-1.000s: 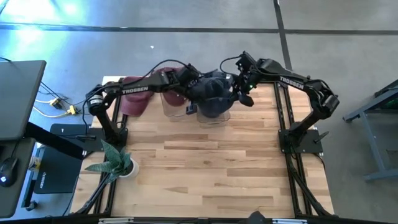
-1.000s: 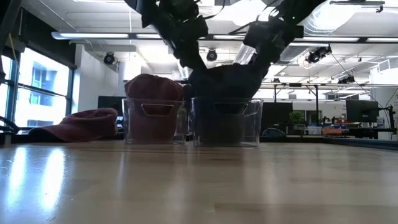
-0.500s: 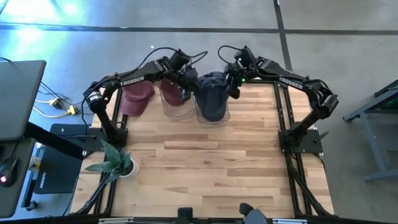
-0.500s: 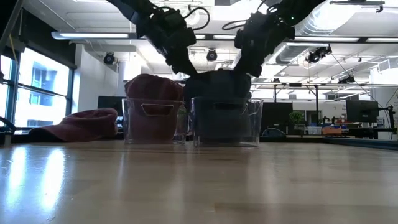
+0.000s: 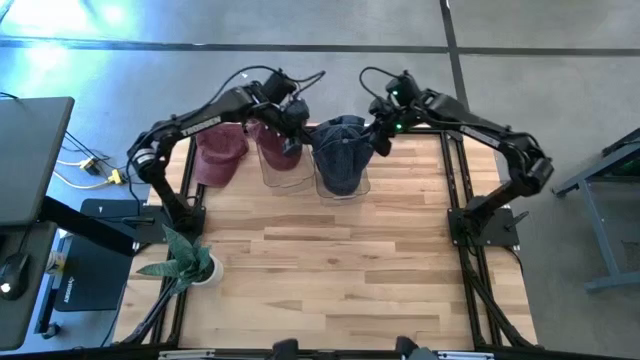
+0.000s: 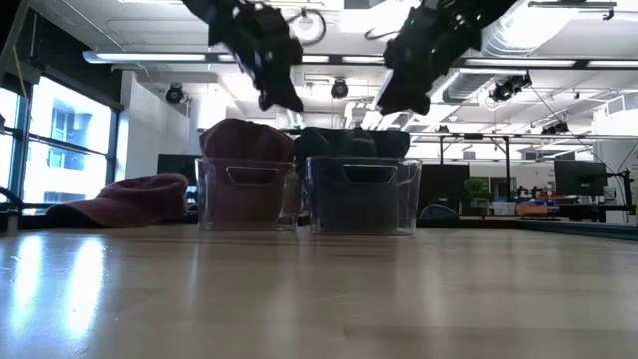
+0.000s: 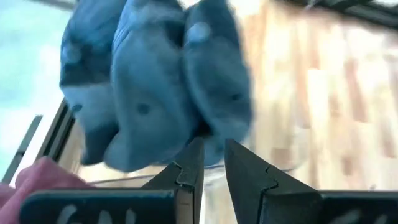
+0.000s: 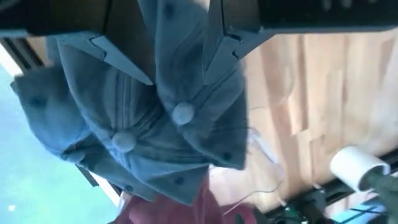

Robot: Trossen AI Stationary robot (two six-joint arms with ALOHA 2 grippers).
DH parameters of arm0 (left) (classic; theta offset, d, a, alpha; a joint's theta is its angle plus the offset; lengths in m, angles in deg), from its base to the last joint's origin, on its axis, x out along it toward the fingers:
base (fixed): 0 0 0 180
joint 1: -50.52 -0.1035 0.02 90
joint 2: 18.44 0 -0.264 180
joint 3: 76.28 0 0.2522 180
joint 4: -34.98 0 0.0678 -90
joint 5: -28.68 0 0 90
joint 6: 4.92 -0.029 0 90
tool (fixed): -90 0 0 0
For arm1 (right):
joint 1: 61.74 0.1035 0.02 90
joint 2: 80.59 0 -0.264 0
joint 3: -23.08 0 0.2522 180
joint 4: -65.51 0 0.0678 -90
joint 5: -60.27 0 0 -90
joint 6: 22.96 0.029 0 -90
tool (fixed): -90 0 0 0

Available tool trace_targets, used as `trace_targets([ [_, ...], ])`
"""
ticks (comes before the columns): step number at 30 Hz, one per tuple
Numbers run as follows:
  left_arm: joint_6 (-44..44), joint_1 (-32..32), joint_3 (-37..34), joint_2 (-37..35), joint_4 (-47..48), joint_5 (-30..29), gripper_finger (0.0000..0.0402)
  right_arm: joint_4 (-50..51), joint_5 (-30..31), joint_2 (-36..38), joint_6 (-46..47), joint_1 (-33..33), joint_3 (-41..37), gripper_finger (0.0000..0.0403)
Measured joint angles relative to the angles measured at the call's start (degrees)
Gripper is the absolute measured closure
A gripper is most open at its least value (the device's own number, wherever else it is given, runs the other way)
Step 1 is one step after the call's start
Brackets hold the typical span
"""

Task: Pick & Place hat
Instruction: Put the blue cap into the right bin

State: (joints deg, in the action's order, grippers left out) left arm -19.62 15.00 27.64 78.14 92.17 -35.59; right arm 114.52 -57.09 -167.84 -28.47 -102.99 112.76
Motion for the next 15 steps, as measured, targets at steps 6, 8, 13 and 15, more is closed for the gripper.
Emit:
trace_targets([
  [6,0.0,3.3,0.2,-0.4,4.6,5.0,0.0342,12.4,-6.7,2.2,-6.4,2.3,0.1,0.0282],
  [8,-0.1,5.2,0.3,0.3,4.5,3.1,0.0342,16.3,-5.0,1.2,-8.9,3.0,0.1,0.0288],
  [13,0.5,9.2,0.0,4.5,2.7,-10.1,0.0342,15.8,4.9,-2.3,-9.9,4.0,0.0,0.0301],
  [15,1.5,10.0,0.3,5.4,0.9,-15.8,0.0342,13.9,8.6,-2.9,-8.8,4.0,0.0,0.0305],
])
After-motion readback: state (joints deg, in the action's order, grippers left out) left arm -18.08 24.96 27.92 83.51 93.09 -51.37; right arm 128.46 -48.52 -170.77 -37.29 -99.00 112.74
